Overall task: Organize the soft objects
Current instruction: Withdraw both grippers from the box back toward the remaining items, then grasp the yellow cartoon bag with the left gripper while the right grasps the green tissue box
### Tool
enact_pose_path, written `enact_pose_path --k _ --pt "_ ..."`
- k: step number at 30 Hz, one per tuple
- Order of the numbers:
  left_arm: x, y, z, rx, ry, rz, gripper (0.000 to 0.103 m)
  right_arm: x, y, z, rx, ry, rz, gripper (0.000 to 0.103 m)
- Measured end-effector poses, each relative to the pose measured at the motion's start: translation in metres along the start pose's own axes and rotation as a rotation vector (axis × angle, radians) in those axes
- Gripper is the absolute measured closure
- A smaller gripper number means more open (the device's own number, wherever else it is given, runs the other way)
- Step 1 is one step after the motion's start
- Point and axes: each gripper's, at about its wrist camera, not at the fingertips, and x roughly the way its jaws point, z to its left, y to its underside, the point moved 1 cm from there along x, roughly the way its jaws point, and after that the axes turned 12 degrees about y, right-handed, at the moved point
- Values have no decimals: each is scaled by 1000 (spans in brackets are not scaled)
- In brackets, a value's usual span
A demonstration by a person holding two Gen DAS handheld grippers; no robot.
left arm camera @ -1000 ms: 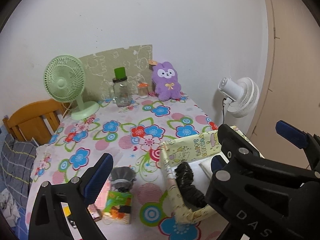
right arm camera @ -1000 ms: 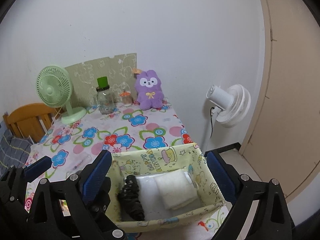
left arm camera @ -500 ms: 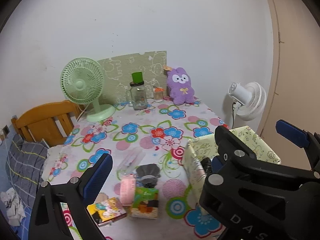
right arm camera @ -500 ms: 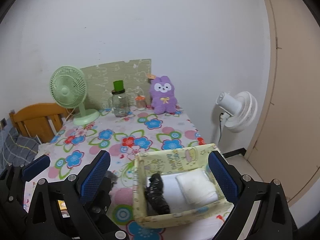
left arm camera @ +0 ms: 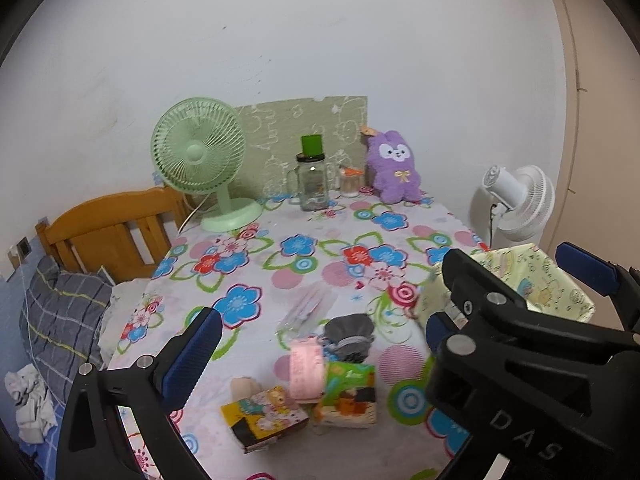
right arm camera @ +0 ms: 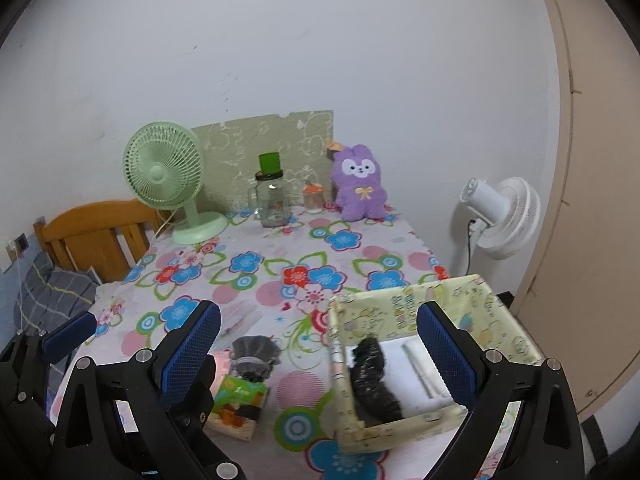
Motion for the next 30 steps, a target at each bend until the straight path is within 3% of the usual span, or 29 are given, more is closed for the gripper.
enact_pose_path --k 19,30 --pt "28 40 52 -76 -32 79 0 30 33 48 -60 -73 52 3" --pt "53 65 72 -112 -47 162 0 53 54 75 -100 -102 101 3"
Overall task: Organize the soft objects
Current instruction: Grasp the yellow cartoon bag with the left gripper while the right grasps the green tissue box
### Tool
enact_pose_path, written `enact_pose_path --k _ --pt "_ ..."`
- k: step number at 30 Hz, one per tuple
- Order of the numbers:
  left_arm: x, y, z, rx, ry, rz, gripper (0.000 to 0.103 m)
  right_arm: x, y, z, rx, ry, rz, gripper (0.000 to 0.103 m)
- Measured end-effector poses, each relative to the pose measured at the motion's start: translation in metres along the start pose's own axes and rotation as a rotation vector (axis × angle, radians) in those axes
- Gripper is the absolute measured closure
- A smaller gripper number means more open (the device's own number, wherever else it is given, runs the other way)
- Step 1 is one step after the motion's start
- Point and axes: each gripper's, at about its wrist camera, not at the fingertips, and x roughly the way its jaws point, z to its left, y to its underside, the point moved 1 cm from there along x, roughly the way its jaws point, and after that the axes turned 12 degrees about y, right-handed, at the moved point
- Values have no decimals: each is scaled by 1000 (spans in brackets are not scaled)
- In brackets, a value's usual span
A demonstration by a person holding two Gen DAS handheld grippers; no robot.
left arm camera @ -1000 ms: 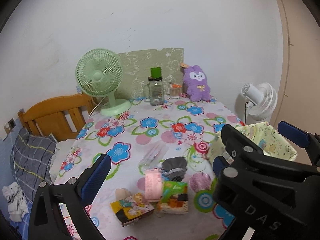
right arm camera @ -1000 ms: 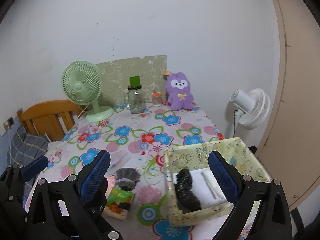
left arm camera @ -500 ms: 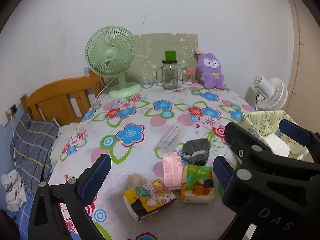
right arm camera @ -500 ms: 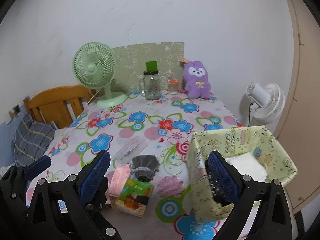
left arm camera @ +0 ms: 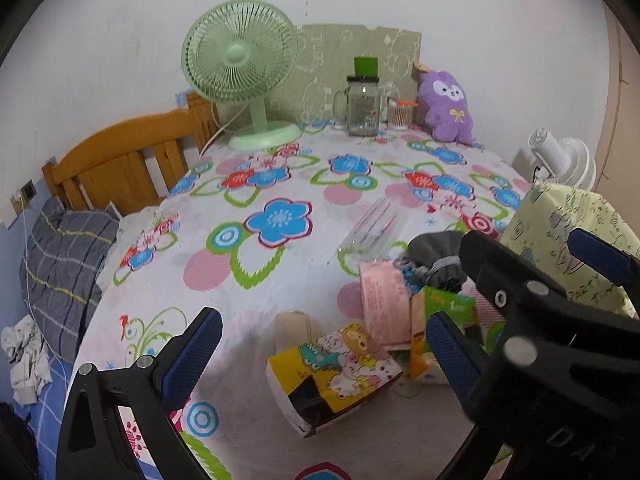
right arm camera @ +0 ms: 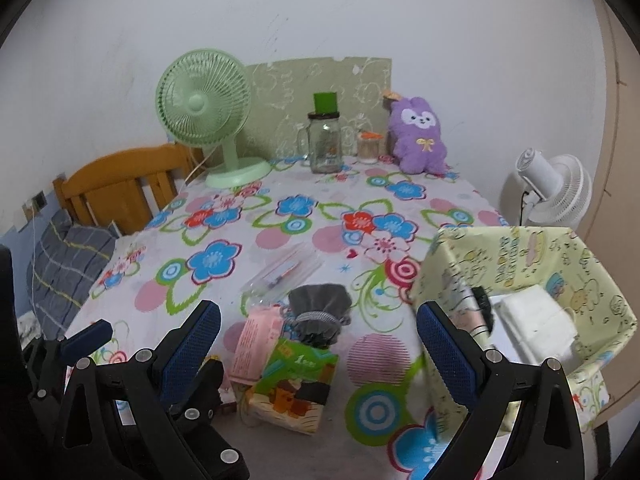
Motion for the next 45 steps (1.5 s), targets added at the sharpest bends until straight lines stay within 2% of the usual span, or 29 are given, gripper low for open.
enact_pose_path --k 14,22,31,39,43,45 --pt "29 19 14 -38 -1 91 3 31 20 15 -42 -26 99 3" --pt "31 22 16 -52 25 66 9 48 31 19 -51 -20 159 3" --pt "36 21 22 -63 -21 66 11 61 33 17 -31 -11 206 4" --pt "41 21 16 -48 -46 70 9 73 36 13 -1 -40 262 20" --pt "43 21 13 -31 -58 74 6 78 38 13 3 -51 286 36" --pt "44 20 12 -32 -50 80 6 79 38 13 8 -59 295 39"
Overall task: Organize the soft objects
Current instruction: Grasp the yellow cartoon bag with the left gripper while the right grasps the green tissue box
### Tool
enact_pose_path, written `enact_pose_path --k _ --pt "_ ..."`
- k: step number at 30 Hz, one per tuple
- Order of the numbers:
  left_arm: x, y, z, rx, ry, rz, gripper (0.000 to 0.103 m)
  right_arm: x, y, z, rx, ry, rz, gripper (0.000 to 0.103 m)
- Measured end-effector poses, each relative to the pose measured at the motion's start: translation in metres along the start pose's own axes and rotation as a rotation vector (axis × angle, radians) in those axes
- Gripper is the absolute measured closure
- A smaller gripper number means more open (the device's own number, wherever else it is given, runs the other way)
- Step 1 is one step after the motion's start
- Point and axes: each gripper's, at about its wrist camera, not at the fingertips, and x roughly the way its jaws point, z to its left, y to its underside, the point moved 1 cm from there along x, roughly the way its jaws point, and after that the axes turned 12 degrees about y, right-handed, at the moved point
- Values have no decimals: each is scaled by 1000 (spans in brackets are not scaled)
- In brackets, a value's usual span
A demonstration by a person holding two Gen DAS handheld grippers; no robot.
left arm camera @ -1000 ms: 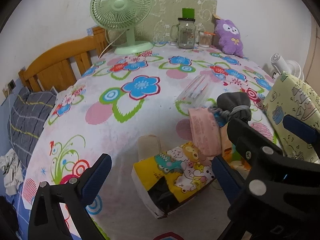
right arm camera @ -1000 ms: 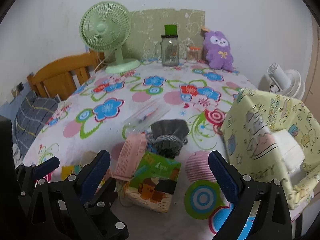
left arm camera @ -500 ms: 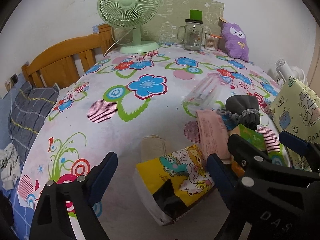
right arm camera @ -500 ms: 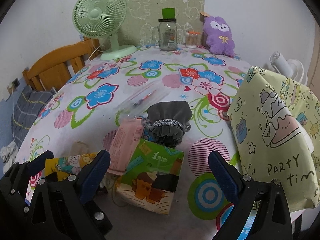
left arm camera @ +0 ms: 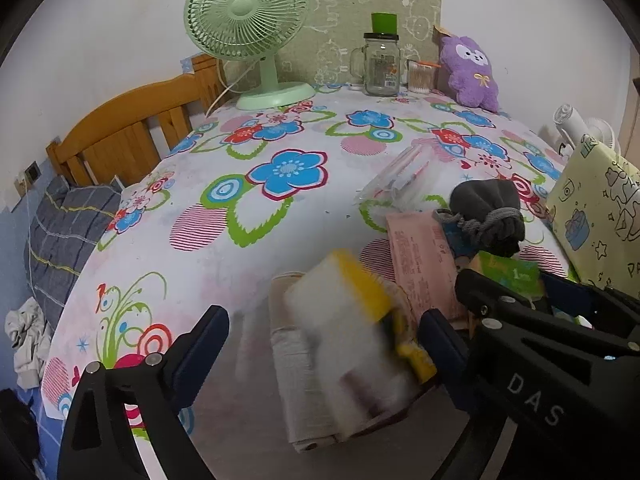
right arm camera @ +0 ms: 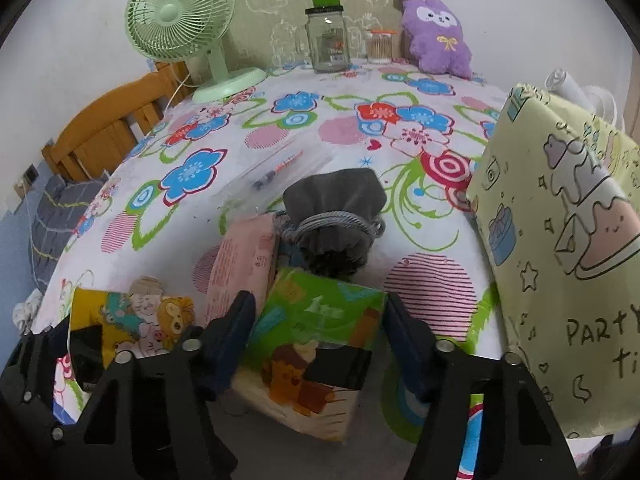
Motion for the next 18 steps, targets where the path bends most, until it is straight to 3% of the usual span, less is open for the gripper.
enact_pose_path --k 4,9,18 --pt "0 0 -4 3 9 3 7 -1 0 -2 -1 3 0 47" --pt "-5 -3 -10 22 6 -26 23 -7 -2 -6 7 0 -22 48" --pt "-10 -4 -17 52 16 -43 32 -15 -2 -11 14 -4 -31 48"
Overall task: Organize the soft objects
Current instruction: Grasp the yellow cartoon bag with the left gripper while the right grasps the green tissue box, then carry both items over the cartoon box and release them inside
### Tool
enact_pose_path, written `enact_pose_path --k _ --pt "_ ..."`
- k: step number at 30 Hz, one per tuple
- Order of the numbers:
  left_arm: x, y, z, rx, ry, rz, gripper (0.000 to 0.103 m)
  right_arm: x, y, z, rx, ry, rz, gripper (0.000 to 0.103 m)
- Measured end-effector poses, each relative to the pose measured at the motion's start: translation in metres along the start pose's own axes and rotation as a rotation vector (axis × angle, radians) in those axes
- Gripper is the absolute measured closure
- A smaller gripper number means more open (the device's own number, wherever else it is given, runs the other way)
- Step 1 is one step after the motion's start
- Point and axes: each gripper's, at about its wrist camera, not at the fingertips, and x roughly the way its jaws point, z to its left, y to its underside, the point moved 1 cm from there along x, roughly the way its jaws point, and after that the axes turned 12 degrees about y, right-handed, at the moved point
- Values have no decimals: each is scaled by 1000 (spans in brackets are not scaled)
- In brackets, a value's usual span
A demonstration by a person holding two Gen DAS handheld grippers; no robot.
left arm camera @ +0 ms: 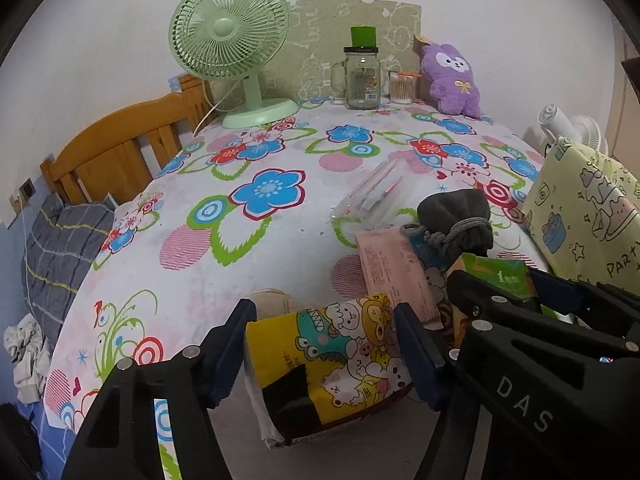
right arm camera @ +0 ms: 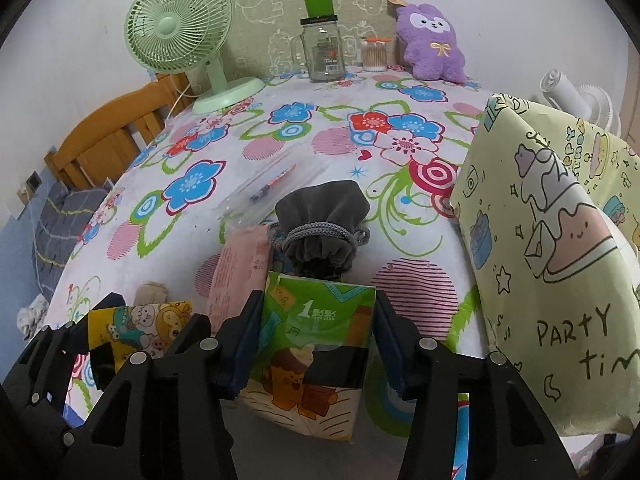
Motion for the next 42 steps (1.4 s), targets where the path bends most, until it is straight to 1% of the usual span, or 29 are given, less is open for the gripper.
enact_pose_path --k 12,21,26,42 --pt "-23 -18 -9 4 3 -58 32 -29 -15 -6 13 -3 -63 48" --pt "-51 -38 -24 16 17 -120 32 -66 -30 -14 15 5 -138 47" --pt "-62 -50 -33 14 41 -128 32 -84 -39 -23 27 17 -164 47" --pt "-90 -78 -64 47 34 -185 32 -120 -62 -53 46 6 -240 47"
